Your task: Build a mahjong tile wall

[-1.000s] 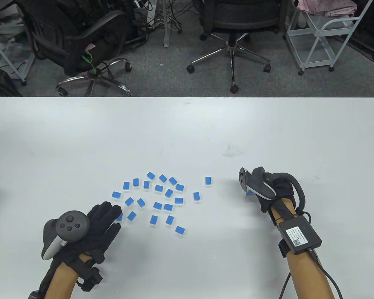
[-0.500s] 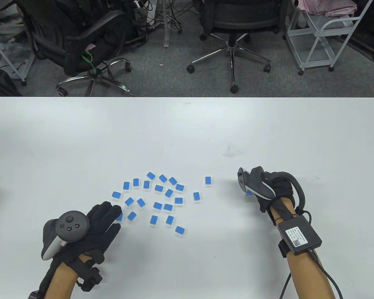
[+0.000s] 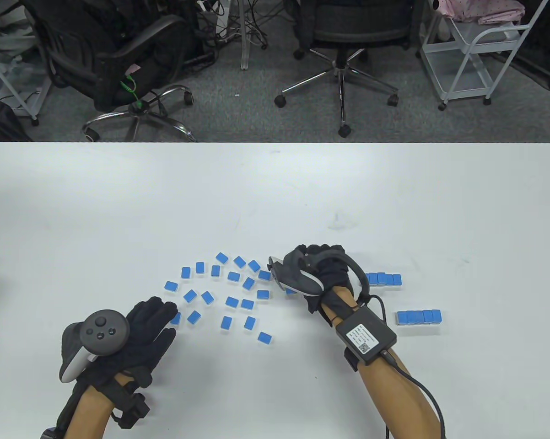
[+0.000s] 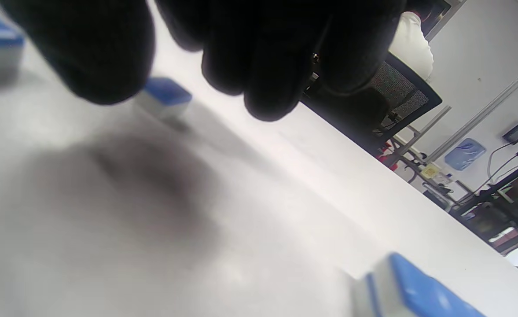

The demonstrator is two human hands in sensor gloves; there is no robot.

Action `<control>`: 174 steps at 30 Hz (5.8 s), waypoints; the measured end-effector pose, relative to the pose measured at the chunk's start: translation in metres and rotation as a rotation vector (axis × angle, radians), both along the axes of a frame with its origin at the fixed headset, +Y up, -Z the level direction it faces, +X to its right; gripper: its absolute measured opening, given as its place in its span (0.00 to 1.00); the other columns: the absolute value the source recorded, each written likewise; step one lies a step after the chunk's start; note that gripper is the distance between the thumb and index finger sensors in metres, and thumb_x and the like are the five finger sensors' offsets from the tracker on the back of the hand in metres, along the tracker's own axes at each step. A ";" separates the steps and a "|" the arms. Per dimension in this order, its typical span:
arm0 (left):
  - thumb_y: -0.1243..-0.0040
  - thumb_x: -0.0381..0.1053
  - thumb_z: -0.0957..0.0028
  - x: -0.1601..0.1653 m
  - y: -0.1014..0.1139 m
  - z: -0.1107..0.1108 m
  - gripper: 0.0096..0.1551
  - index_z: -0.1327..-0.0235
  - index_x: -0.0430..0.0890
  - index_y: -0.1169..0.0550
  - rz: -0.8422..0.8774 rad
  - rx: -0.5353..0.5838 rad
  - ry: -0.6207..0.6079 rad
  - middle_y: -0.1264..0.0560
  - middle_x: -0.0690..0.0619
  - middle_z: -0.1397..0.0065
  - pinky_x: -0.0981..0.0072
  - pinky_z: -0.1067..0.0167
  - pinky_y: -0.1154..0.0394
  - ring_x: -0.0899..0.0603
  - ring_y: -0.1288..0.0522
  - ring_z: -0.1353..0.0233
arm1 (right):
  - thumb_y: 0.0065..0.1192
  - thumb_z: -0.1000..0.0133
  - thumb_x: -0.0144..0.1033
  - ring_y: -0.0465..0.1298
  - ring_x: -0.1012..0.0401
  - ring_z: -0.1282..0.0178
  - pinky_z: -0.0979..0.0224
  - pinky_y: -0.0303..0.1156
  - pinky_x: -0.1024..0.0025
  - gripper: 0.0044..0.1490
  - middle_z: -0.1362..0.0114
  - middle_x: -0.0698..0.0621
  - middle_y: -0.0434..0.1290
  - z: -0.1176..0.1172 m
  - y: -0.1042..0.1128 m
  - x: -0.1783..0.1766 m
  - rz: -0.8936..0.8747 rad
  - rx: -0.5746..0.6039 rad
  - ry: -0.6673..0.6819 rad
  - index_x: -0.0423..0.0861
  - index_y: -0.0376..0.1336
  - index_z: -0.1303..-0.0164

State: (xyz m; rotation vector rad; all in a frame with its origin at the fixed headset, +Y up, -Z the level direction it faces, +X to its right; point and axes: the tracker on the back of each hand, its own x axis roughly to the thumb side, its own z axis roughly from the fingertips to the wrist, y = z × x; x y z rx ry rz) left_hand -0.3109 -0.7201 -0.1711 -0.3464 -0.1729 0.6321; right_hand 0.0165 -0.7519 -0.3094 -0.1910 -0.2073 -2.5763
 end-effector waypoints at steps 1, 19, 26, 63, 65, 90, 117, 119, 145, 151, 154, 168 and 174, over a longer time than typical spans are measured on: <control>0.59 0.70 0.46 0.000 0.000 0.000 0.41 0.18 0.58 0.41 -0.001 0.001 -0.001 0.53 0.50 0.12 0.30 0.24 0.58 0.36 0.57 0.14 | 0.67 0.59 0.51 0.76 0.56 0.32 0.23 0.68 0.49 0.48 0.25 0.56 0.67 -0.004 -0.003 -0.002 -0.004 -0.002 -0.023 0.55 0.50 0.29; 0.59 0.70 0.46 0.000 0.002 0.000 0.41 0.18 0.58 0.41 0.000 0.021 -0.008 0.53 0.50 0.12 0.30 0.24 0.58 0.36 0.57 0.14 | 0.77 0.62 0.43 0.83 0.57 0.43 0.29 0.74 0.50 0.37 0.36 0.55 0.77 0.015 0.044 0.073 -0.179 0.001 -0.068 0.57 0.65 0.41; 0.59 0.70 0.46 0.002 0.001 -0.001 0.41 0.18 0.58 0.41 -0.003 0.019 -0.015 0.53 0.50 0.12 0.30 0.24 0.58 0.36 0.57 0.14 | 0.78 0.61 0.41 0.81 0.56 0.41 0.26 0.71 0.49 0.37 0.34 0.54 0.76 0.007 0.060 0.160 -0.175 0.034 -0.359 0.58 0.65 0.40; 0.59 0.70 0.46 0.002 0.000 -0.002 0.41 0.18 0.58 0.41 -0.003 -0.001 -0.006 0.53 0.50 0.12 0.30 0.24 0.58 0.36 0.57 0.14 | 0.78 0.62 0.43 0.80 0.57 0.37 0.22 0.68 0.48 0.39 0.35 0.59 0.77 -0.002 0.004 0.171 -0.059 -0.030 -0.356 0.60 0.65 0.39; 0.59 0.70 0.46 0.003 0.001 -0.002 0.41 0.18 0.58 0.41 -0.002 0.000 -0.006 0.53 0.50 0.12 0.30 0.24 0.58 0.36 0.57 0.14 | 0.78 0.62 0.43 0.80 0.57 0.38 0.22 0.68 0.48 0.37 0.37 0.59 0.78 -0.001 0.005 0.172 -0.058 -0.032 -0.358 0.59 0.66 0.41; 0.59 0.70 0.46 0.002 0.000 -0.001 0.41 0.18 0.58 0.41 -0.003 -0.001 -0.010 0.53 0.50 0.12 0.30 0.24 0.58 0.36 0.57 0.14 | 0.71 0.62 0.51 0.80 0.56 0.40 0.25 0.70 0.48 0.40 0.36 0.56 0.77 0.022 0.039 0.071 -0.196 0.010 -0.011 0.57 0.63 0.37; 0.59 0.70 0.46 0.000 0.000 0.000 0.41 0.18 0.58 0.41 -0.002 0.004 -0.010 0.53 0.50 0.12 0.30 0.24 0.58 0.36 0.57 0.14 | 0.72 0.60 0.51 0.79 0.55 0.37 0.21 0.65 0.45 0.36 0.38 0.57 0.78 0.003 0.063 0.131 -0.185 0.104 -0.267 0.60 0.64 0.40; 0.59 0.70 0.46 0.001 0.000 -0.001 0.41 0.18 0.57 0.41 -0.002 0.003 -0.011 0.53 0.50 0.12 0.30 0.24 0.58 0.36 0.57 0.14 | 0.72 0.59 0.51 0.79 0.55 0.36 0.20 0.65 0.45 0.36 0.38 0.58 0.78 0.001 0.064 0.159 -0.131 0.107 -0.341 0.61 0.63 0.40; 0.59 0.70 0.46 0.002 -0.001 -0.002 0.41 0.18 0.58 0.41 -0.001 -0.017 -0.002 0.53 0.50 0.12 0.30 0.24 0.58 0.36 0.57 0.14 | 0.72 0.59 0.47 0.79 0.57 0.34 0.19 0.65 0.46 0.35 0.38 0.59 0.78 0.003 0.005 0.201 -0.114 -0.046 -0.412 0.64 0.63 0.40; 0.59 0.70 0.46 0.001 -0.002 -0.002 0.41 0.18 0.58 0.41 -0.002 -0.017 -0.003 0.53 0.50 0.12 0.30 0.24 0.58 0.36 0.57 0.14 | 0.72 0.59 0.47 0.79 0.57 0.34 0.19 0.65 0.46 0.35 0.37 0.59 0.78 0.002 0.002 0.201 -0.128 -0.048 -0.408 0.64 0.63 0.40; 0.59 0.70 0.46 0.001 -0.002 -0.002 0.41 0.18 0.58 0.41 -0.001 -0.015 -0.003 0.53 0.50 0.12 0.30 0.24 0.58 0.36 0.57 0.14 | 0.72 0.59 0.47 0.79 0.57 0.34 0.19 0.65 0.46 0.35 0.37 0.59 0.78 0.002 0.002 0.200 -0.133 -0.051 -0.406 0.64 0.63 0.40; 0.59 0.70 0.46 0.001 -0.002 -0.001 0.41 0.18 0.58 0.41 -0.002 -0.006 -0.003 0.53 0.50 0.12 0.30 0.24 0.58 0.36 0.57 0.14 | 0.67 0.59 0.52 0.76 0.55 0.31 0.19 0.63 0.46 0.40 0.32 0.57 0.74 0.015 0.028 0.210 -0.196 0.040 -0.376 0.63 0.58 0.34; 0.58 0.69 0.46 -0.002 0.000 -0.001 0.41 0.18 0.57 0.40 -0.014 0.022 0.024 0.52 0.50 0.12 0.30 0.24 0.58 0.36 0.57 0.14 | 0.65 0.59 0.54 0.73 0.54 0.26 0.17 0.61 0.45 0.39 0.27 0.56 0.71 0.053 0.055 0.234 -0.247 0.214 -0.298 0.62 0.59 0.35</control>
